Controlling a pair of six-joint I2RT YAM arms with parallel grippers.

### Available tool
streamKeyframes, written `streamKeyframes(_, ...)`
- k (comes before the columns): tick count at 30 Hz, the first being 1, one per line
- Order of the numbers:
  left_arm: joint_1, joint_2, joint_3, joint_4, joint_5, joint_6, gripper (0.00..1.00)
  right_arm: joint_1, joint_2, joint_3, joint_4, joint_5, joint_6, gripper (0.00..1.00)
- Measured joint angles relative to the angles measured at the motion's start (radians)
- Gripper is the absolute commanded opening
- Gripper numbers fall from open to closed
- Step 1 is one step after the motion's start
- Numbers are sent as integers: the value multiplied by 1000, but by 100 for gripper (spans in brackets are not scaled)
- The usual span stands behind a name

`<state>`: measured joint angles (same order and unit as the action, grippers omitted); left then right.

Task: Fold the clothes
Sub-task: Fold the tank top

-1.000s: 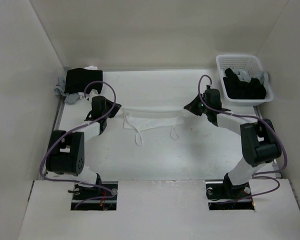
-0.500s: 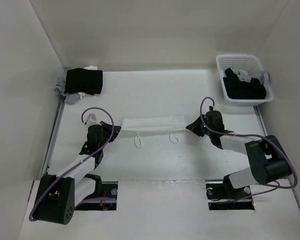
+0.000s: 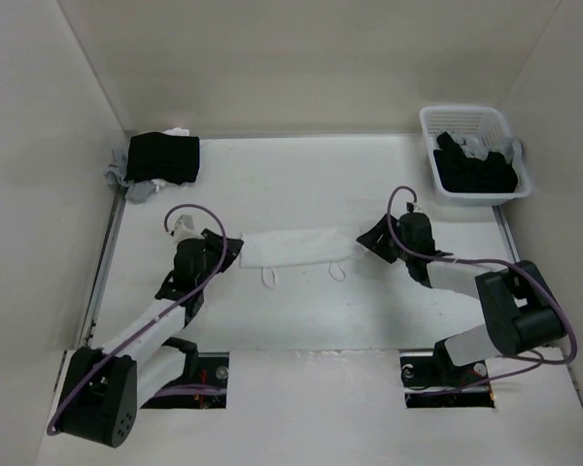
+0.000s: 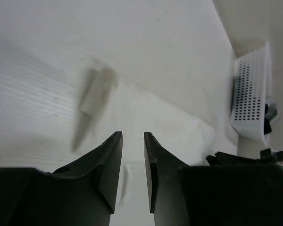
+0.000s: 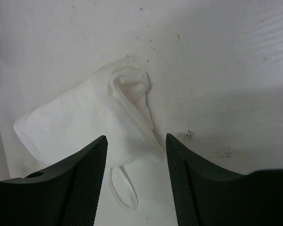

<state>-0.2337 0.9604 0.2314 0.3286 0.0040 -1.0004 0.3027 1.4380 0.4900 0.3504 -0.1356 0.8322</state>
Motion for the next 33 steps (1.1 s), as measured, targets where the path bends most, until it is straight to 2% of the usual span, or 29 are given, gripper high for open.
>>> streamKeyframes(4,-154,148,161,33,-30,13,23,0,80,61,2,-12,-17,60)
streamKeyframes(8,-224,346,248,126,-31,23,23,0,156,106,11,-43,-14,52)
streamKeyframes(10,-209,430,249,158,-32,24,22,0,189,127,22,-55,0,44)
streamKeyframes(15,-126,536,211,195,-35,24,22,0,254,138,77,-85,52,14)
streamKeyframes(19,-71,537,150,233,-40,25,22,-4,263,115,112,-98,93,6)
streamKeyframes(26,-37,512,96,298,-14,24,24,-20,55,-23,96,-76,105,5)
streamKeyframes(33,-144,302,83,261,-13,15,26,10,-291,-64,-106,43,38,6)
